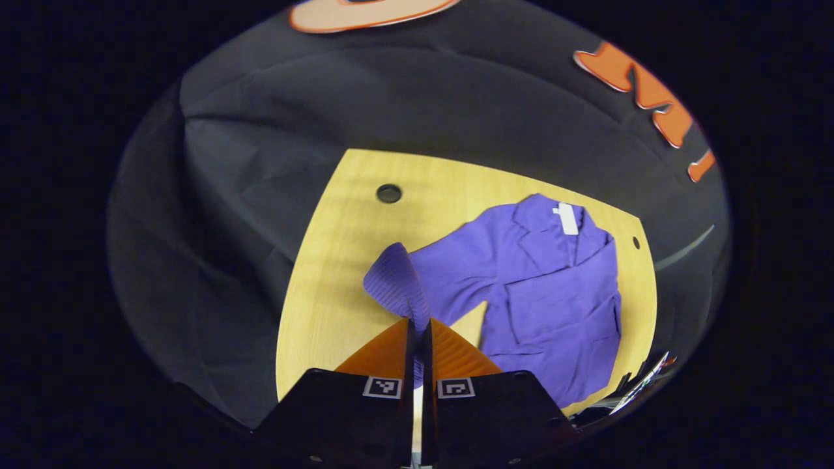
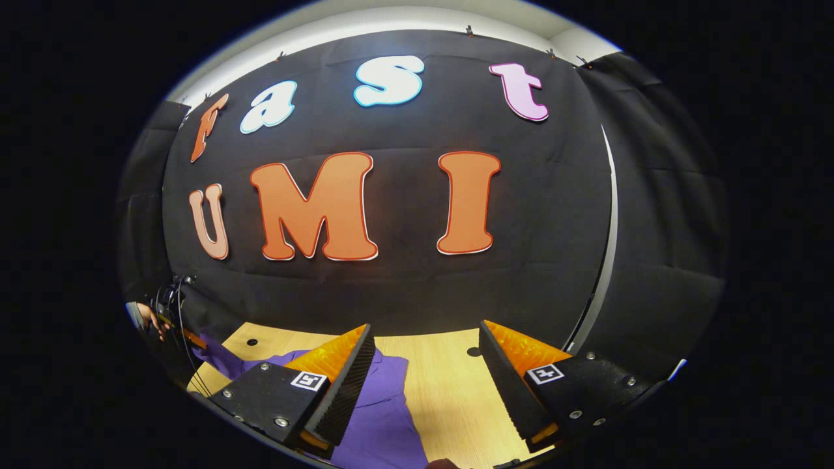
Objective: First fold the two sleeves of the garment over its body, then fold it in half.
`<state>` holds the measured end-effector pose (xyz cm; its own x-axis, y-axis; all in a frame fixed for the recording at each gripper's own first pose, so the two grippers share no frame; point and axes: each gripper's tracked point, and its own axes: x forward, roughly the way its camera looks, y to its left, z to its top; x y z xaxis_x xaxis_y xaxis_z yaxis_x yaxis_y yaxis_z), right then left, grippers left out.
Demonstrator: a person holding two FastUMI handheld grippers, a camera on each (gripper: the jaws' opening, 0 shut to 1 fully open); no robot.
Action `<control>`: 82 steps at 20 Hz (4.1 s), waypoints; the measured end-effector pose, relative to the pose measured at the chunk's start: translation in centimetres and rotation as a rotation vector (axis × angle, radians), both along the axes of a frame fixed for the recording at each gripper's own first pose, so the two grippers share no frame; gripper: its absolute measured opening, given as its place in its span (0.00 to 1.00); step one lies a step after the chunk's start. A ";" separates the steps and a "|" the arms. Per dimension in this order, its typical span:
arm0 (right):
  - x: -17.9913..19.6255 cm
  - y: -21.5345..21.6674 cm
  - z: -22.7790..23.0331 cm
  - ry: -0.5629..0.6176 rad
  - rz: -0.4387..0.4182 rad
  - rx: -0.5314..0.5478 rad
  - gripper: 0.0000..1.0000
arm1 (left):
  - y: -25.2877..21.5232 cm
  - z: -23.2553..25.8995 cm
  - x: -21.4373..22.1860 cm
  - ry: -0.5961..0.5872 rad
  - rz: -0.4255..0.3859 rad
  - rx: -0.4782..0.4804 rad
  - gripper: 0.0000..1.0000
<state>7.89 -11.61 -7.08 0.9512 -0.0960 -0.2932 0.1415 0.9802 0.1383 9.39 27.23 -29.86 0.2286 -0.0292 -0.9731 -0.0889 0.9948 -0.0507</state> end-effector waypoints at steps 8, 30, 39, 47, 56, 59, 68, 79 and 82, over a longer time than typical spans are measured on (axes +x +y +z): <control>-1.2 -3.3 -2.3 0.009 0.011 0.033 0.95 | -16.1 5.8 6.5 -0.090 -0.233 -0.030 0.06; -2.3 -10.1 -9.7 0.100 0.014 0.170 0.95 | -43.1 6.1 9.7 -0.249 -0.428 -0.238 0.57; 0.2 -3.9 -10.6 0.131 0.175 0.130 0.95 | -32.9 15.7 8.2 -0.640 -0.293 -0.066 0.98; -1.1 1.6 -10.8 0.129 0.202 0.093 0.96 | -22.0 20.1 1.4 -0.863 -0.204 0.176 0.96; -5.7 6.9 -16.7 0.350 0.235 0.059 0.96 | -16.4 13.9 -8.3 -0.704 -0.237 0.199 0.95; -7.9 7.9 -20.3 0.459 0.248 0.080 0.96 | -14.2 9.2 -11.2 -0.565 -0.220 0.212 0.96; -13.4 9.1 -31.3 0.758 0.253 0.086 0.97 | -10.7 -1.6 -19.3 -0.225 -0.196 0.218 0.96; -18.9 10.2 -38.8 0.985 0.264 0.125 0.97 | -8.5 -9.5 -27.0 0.083 -0.153 0.156 0.96; -19.1 10.2 -39.6 1.018 0.267 0.119 0.97 | -8.3 -10.4 -28.8 0.156 -0.092 0.123 0.96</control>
